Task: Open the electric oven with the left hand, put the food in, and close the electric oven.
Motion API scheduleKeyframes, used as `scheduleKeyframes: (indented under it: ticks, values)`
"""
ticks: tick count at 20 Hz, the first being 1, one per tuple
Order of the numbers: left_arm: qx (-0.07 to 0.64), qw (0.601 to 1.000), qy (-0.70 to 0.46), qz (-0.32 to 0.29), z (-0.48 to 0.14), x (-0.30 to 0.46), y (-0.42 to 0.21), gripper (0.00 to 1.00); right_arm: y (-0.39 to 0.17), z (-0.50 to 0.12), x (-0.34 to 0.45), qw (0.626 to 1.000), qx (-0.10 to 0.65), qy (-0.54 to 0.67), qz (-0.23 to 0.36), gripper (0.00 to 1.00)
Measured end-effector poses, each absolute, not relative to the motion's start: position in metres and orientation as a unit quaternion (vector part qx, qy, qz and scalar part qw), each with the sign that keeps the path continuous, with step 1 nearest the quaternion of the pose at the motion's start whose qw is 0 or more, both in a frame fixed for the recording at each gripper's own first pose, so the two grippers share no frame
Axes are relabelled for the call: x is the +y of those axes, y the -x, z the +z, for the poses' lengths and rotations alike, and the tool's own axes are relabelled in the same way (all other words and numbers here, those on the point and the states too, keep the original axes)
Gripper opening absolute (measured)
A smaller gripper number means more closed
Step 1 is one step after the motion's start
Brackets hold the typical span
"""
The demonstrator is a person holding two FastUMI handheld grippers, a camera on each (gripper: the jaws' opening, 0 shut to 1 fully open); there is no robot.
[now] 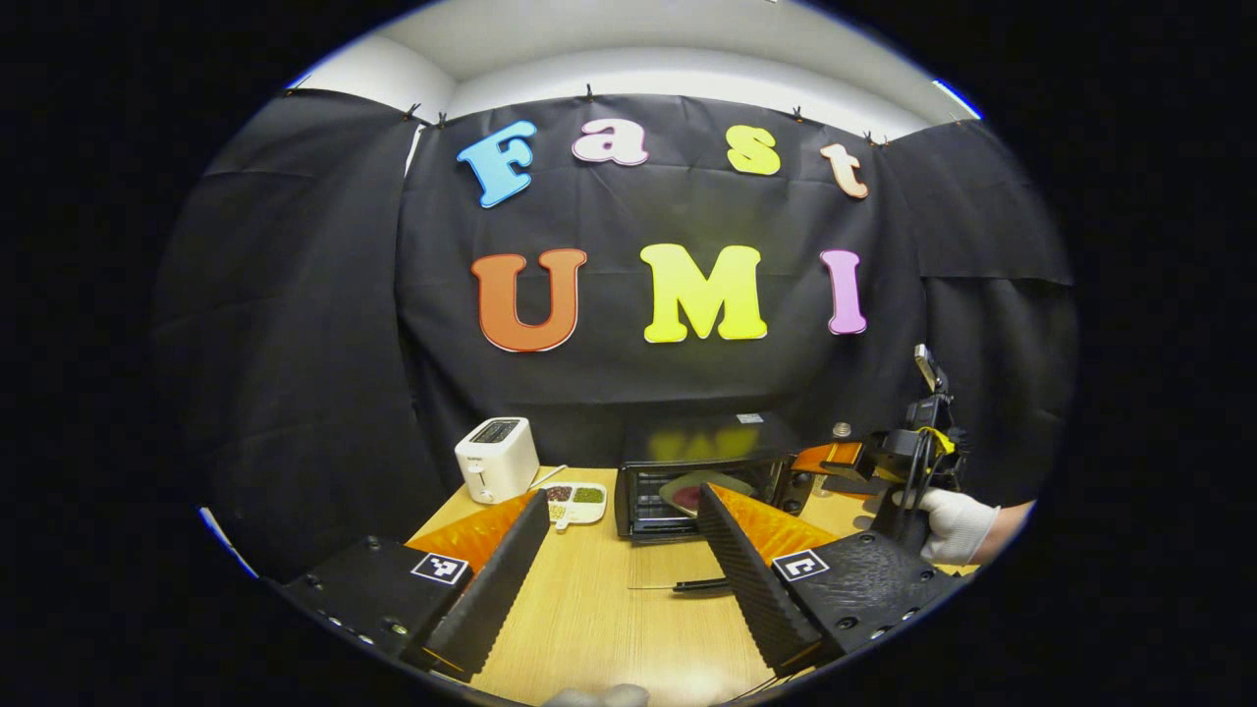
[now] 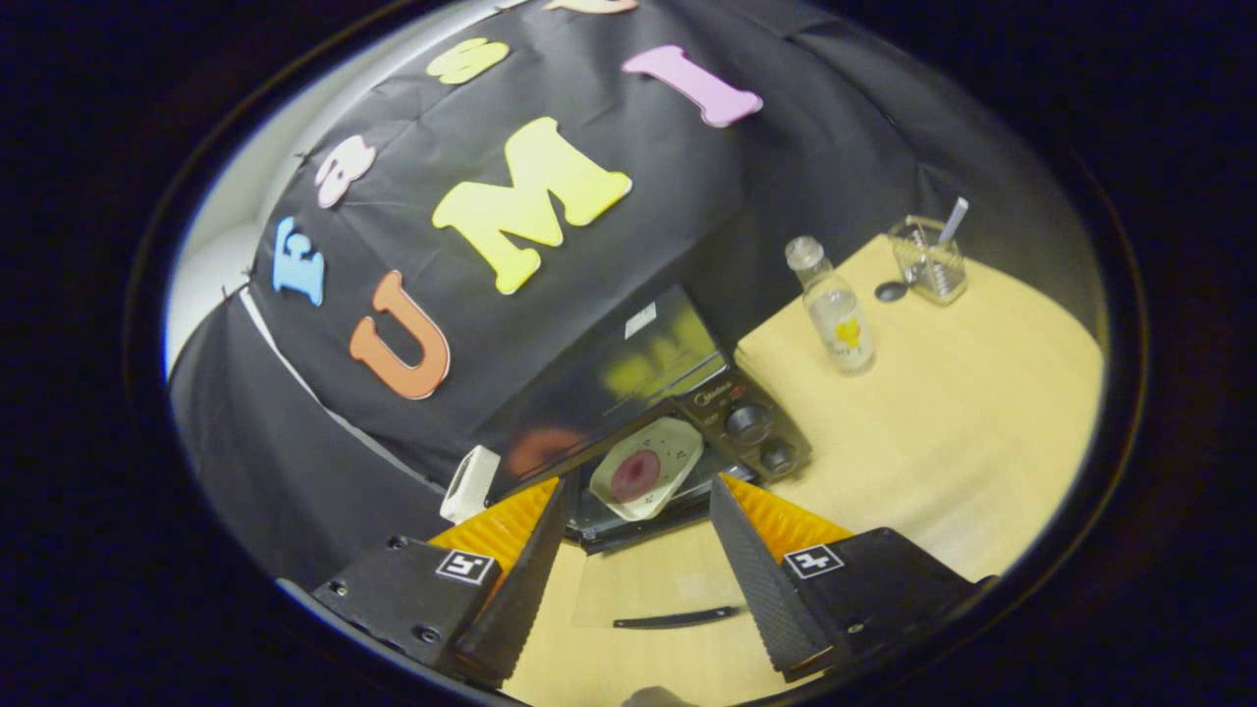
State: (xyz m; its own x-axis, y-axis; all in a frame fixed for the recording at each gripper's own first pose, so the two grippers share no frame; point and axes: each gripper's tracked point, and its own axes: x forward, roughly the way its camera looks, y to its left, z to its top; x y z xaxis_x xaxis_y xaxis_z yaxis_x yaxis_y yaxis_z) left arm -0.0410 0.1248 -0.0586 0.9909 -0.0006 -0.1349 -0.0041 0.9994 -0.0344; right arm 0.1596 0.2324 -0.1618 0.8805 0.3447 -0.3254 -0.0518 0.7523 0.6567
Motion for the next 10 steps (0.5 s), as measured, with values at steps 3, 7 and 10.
scheduleKeyframes:
  ticks: [3, 7, 10]
  values:
    - [0.067, 0.998, 0.012, -0.013, -0.063, 0.114, 0.045, 0.97, -0.126, -0.141, 0.201, 0.937, 0.188, -0.276, 0.102, 0.95]
    - [0.067, 0.998, 0.010, -0.020, -0.062, 0.085, 0.048, 0.96, -0.084, -0.119, 0.147, 0.966, 0.147, -0.189, 0.094, 0.96]
    - [0.073, 0.997, 0.012, -0.017, -0.064, 0.052, 0.052, 0.97, -0.049, -0.105, 0.101, 0.980, 0.115, -0.129, 0.098, 0.96]
